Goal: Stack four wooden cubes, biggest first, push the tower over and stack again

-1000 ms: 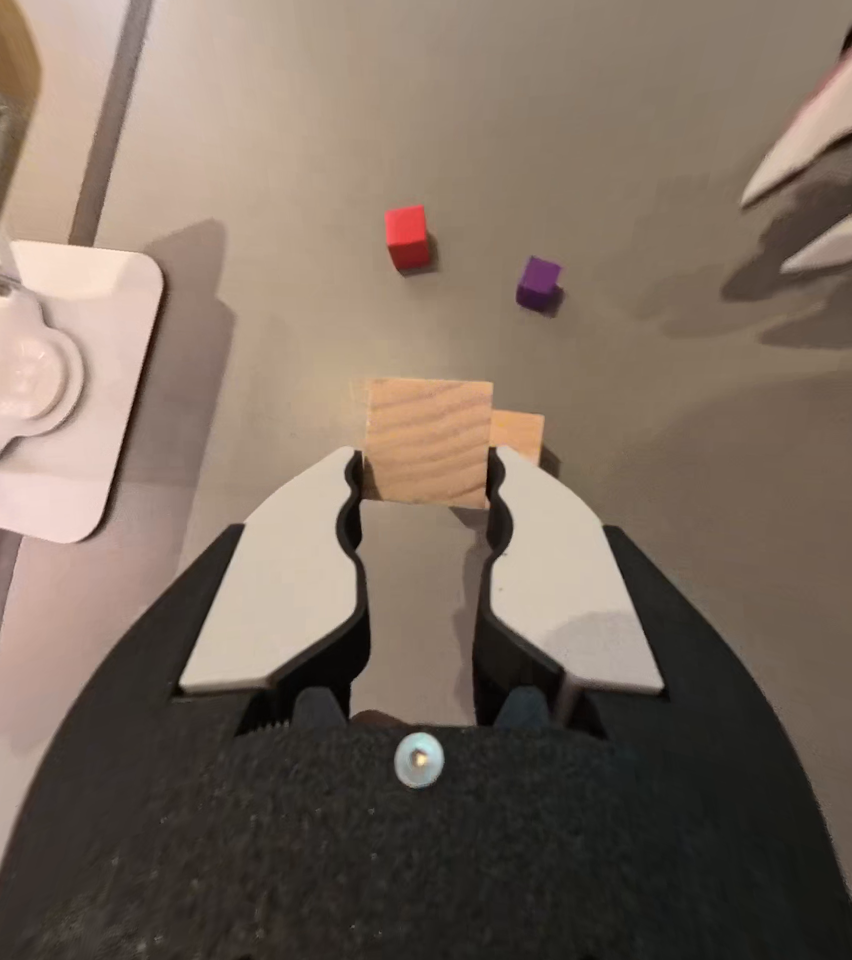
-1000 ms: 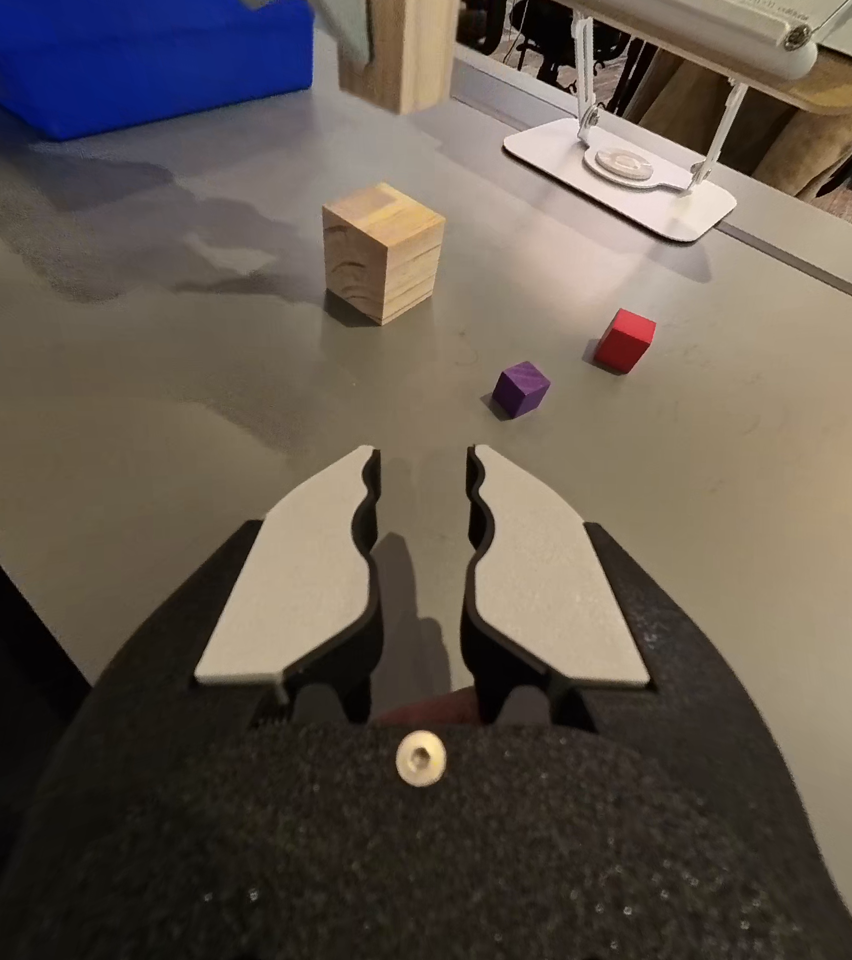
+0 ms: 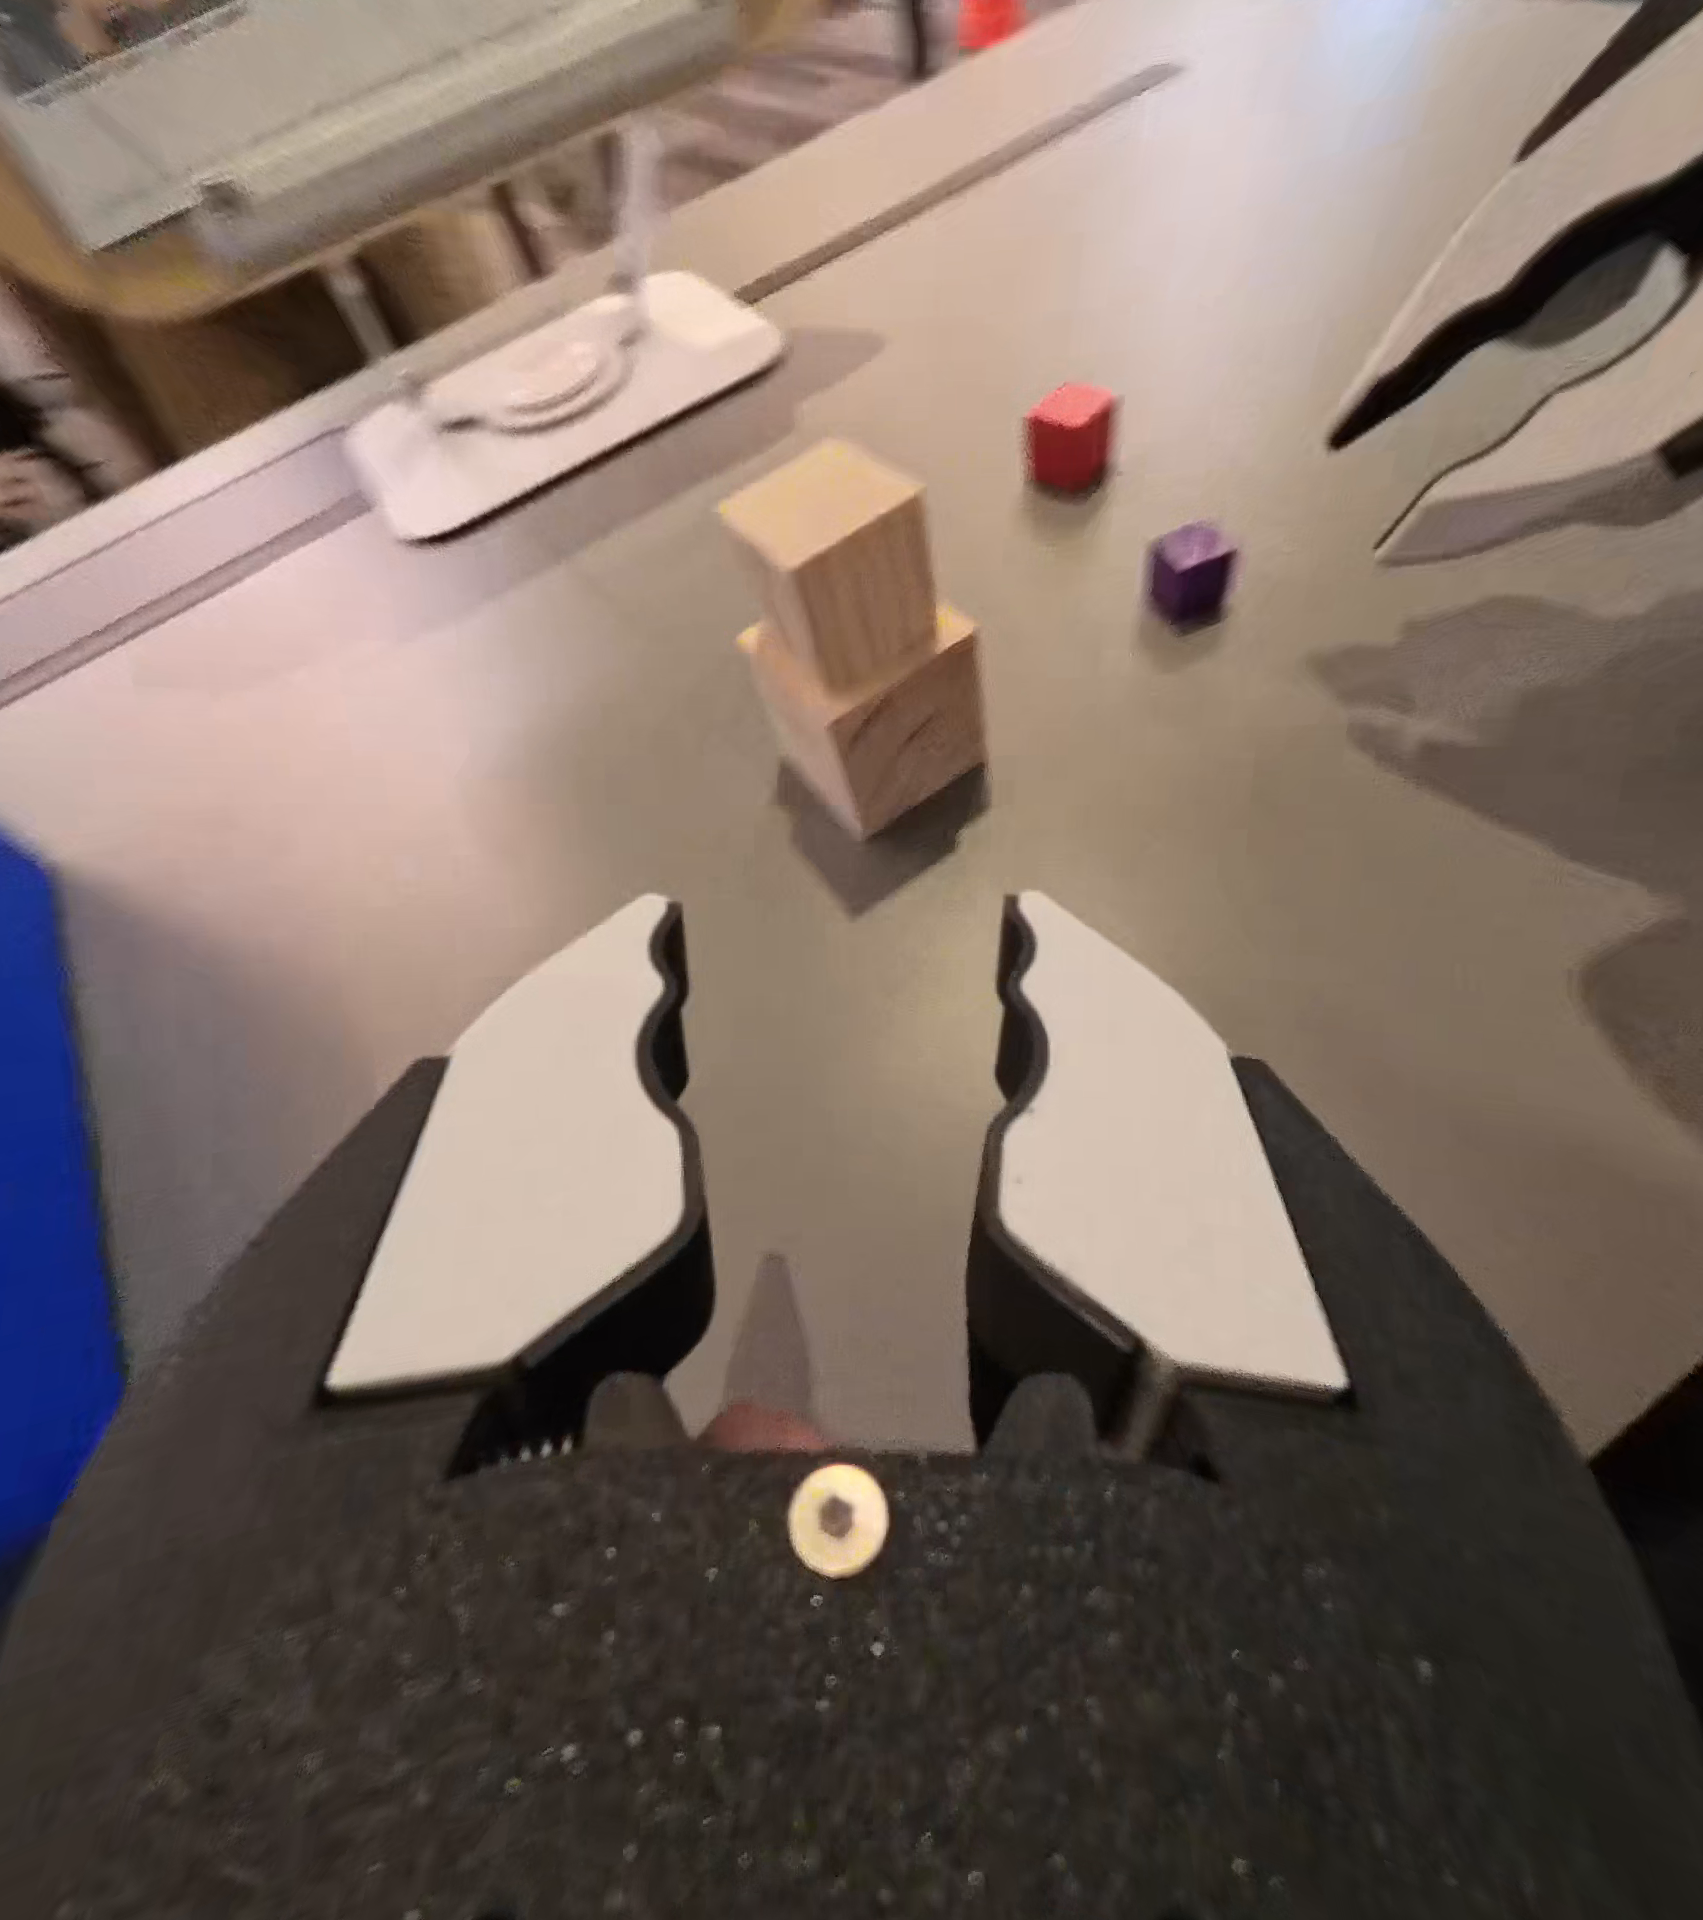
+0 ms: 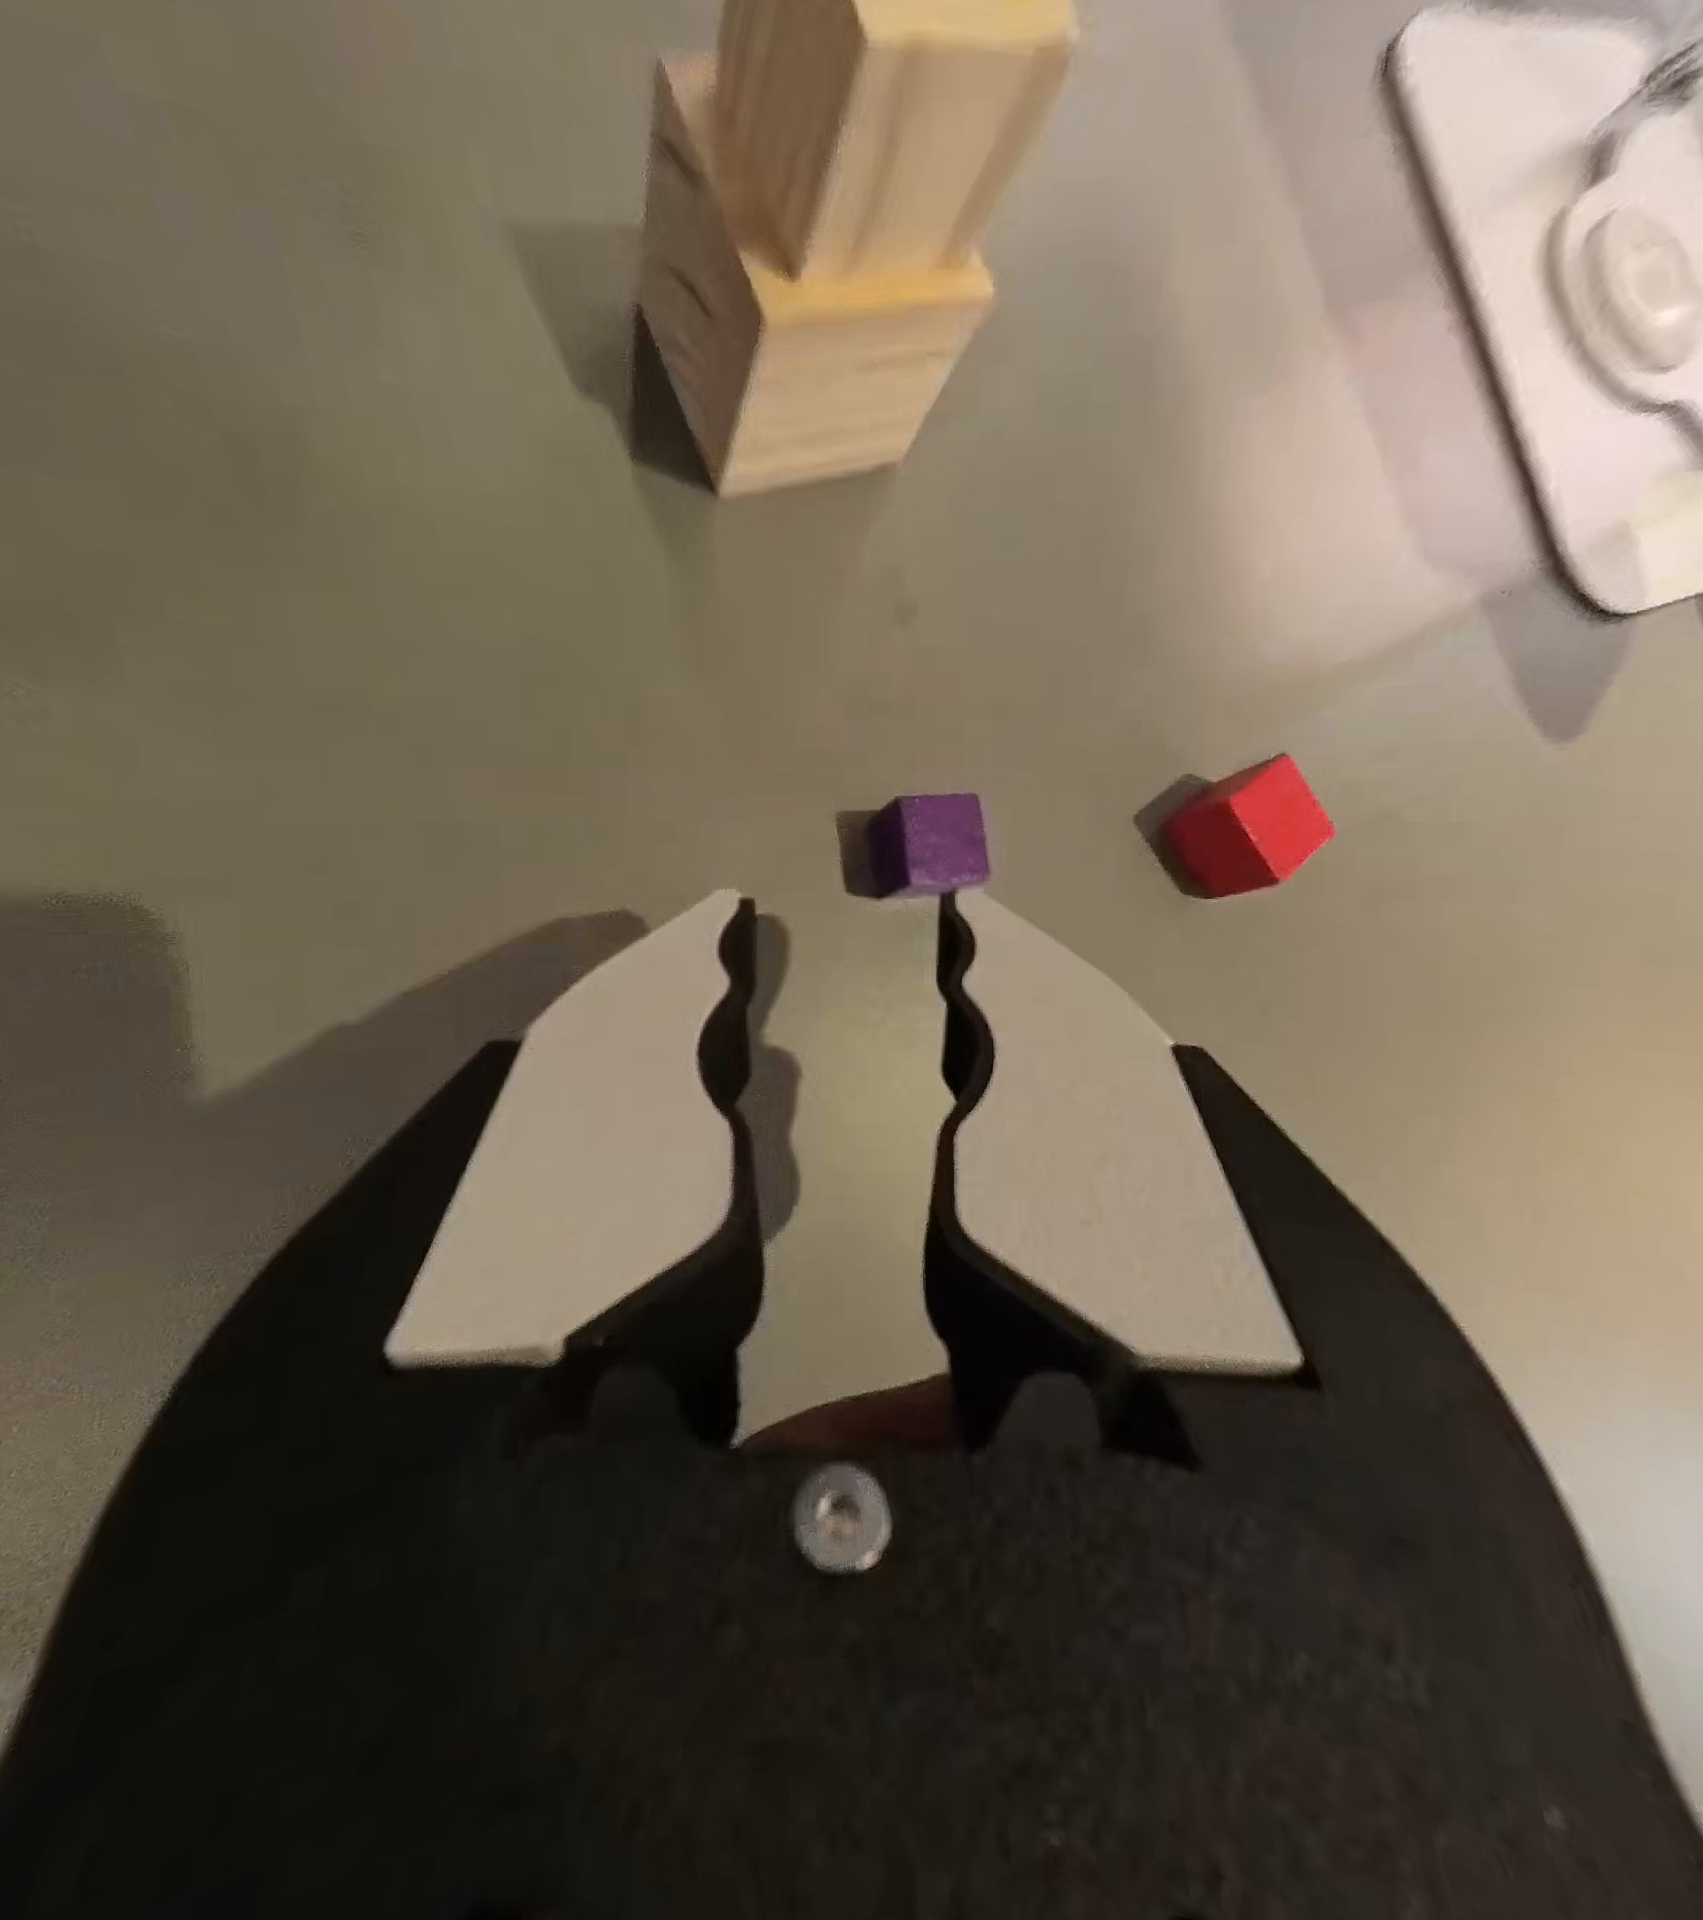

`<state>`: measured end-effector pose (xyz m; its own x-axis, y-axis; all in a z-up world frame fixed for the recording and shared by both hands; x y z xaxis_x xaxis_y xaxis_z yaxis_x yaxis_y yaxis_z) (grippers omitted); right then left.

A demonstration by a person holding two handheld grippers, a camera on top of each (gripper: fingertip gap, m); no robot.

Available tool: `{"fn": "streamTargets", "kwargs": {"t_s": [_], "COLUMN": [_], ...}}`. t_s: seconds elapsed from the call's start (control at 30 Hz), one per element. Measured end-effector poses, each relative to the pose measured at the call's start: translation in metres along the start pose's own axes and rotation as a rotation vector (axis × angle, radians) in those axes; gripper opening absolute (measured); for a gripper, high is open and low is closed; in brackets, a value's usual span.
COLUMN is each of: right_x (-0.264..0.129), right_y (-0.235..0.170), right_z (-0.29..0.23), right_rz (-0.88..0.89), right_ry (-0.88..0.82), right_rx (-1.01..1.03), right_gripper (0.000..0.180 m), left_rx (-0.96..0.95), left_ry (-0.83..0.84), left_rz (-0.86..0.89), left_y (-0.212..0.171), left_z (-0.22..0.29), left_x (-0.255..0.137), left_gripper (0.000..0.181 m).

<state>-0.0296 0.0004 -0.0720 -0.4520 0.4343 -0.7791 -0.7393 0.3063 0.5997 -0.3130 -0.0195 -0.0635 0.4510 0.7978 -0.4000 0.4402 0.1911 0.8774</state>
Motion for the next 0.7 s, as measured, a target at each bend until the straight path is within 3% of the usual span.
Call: {"fn": "streamTargets", "kwargs": {"t_s": [0.1, 0.2, 0.47, 0.7], "right_x": [0.018, 0.029, 0.027, 0.048], "right_y": [0.005, 0.007, 0.018, 0.019], "right_z": [0.027, 0.045, 0.113, 0.131], "right_rz": [-0.052, -0.143, -0.161, -0.311], "right_ry": [0.104, 0.108, 0.056, 0.159], "right_rx": [0.007, -0.031, 0.058, -0.147], "right_gripper": [0.034, 0.037, 0.039, 0.045], "left_rx": [-0.117, -0.094, -0.024, -0.014], "left_ry": [0.099, 0.145, 0.101, 0.067], "left_rz": [0.000, 0.017, 0.015, 0.033], "left_y": [-0.016, -0.017, -0.028, -0.027], "left_z": [0.008, 0.005, 0.025, 0.026], "left_x": [-0.019, -0.024, -0.023, -0.026], "left_gripper": [0.051, 0.052, 0.051, 0.051]}}
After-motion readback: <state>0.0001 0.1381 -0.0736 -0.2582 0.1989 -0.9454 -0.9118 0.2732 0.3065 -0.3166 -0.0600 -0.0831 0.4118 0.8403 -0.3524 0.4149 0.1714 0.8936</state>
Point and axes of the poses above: each gripper's, where its closed fingertips meet, x out along the fingers, y out of its top, z = x × y across the jaws, the point moved 10 cm from there along -x, back along the fingers, and after that the axes turned 9 degrees about y, right-handed, at the moved point
